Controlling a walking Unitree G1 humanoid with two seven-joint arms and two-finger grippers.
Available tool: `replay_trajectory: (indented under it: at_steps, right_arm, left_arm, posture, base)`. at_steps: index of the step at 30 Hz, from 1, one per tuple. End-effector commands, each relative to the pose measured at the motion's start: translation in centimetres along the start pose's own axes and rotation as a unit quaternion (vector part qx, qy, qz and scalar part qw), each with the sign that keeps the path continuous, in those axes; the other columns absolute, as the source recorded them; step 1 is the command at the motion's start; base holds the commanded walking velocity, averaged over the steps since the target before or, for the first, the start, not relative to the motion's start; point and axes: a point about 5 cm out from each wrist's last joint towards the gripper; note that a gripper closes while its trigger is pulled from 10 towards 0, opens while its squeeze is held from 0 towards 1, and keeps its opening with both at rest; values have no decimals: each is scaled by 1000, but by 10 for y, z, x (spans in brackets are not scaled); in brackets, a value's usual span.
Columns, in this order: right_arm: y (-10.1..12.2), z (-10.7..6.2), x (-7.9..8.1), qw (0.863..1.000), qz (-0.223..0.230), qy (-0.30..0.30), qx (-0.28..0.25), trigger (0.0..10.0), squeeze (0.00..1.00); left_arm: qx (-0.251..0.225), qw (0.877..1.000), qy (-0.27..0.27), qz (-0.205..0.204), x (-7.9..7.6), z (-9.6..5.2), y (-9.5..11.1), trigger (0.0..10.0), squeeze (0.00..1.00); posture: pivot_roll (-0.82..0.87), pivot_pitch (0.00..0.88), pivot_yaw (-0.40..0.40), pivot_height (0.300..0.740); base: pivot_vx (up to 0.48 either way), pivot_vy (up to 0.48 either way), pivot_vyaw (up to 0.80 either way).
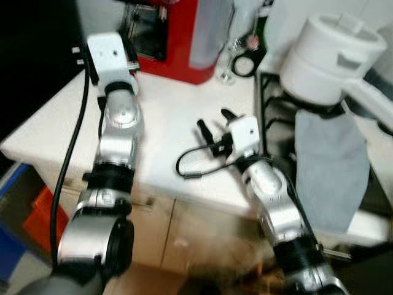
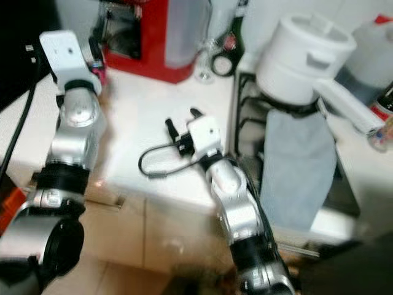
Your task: Restocking fridge
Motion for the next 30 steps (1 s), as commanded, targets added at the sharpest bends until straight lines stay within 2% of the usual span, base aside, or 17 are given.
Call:
replay_trajectory:
  at_steps: [1, 7, 11, 15, 18, 24, 30]
  right_arm:
    - [4, 3, 1, 1000, 8, 1, -7, 10000, 0]
    - [3, 2, 2, 1000, 9, 8, -3, 10000, 0]
    - [4, 2, 1, 1000, 8, 13, -1, 10000, 0]
    - [3, 3, 2, 1000, 9, 18, 1, 10000, 0]
    - [2, 3, 6, 1000, 10, 28, 3, 10000, 0]
    - [2, 2, 6, 1000, 12, 28, 6, 10000, 0]
    - [0, -1, 5, 1000, 16, 24, 11, 10000, 0]
  left_arm:
    - [-11, 1000, -9, 9, 3, 4, 6, 10000, 0]
    - [-1, 1000, 1, 23, 3, 8, 10, 10000, 0]
    - [0, 1000, -7, 22, -5, 9, 16, 10000, 0]
    - [17, 999, -31, 14, -12, 12, 12, 10000, 0]
    - [50, 996, -69, 10, -19, 15, 2, 10000, 0]
    - [88, 994, -65, 24, -15, 17, -8, 10000, 0]
    - [90, 994, -67, 19, -21, 15, -5, 10000, 0]
  posture:
    - [-28, 0, -115, 740]
    - [-28, 0, -128, 740]
    - [-22, 0, -141, 740]
    - [-16, 0, -150, 740]
    - [-14, 0, -153, 740]
    - [-22, 0, -141, 740]
    - [-26, 0, -138, 740]
  base:
    - [0, 0, 0]
    - [0, 0, 0]
    - [0, 0, 0]
    - [0, 0, 0]
    - [0, 0, 0]
    - [0, 0, 0]
    - [0, 0, 0]
Point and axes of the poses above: a point about 5 cm out from each wrist's last joint towards the gripper, its own z axis pointing out of the wrist towards the gripper, its own y axis along the axis of the wrist's last joint, x = y × z, and after that the axes turned 9 degrees about z, right-handed
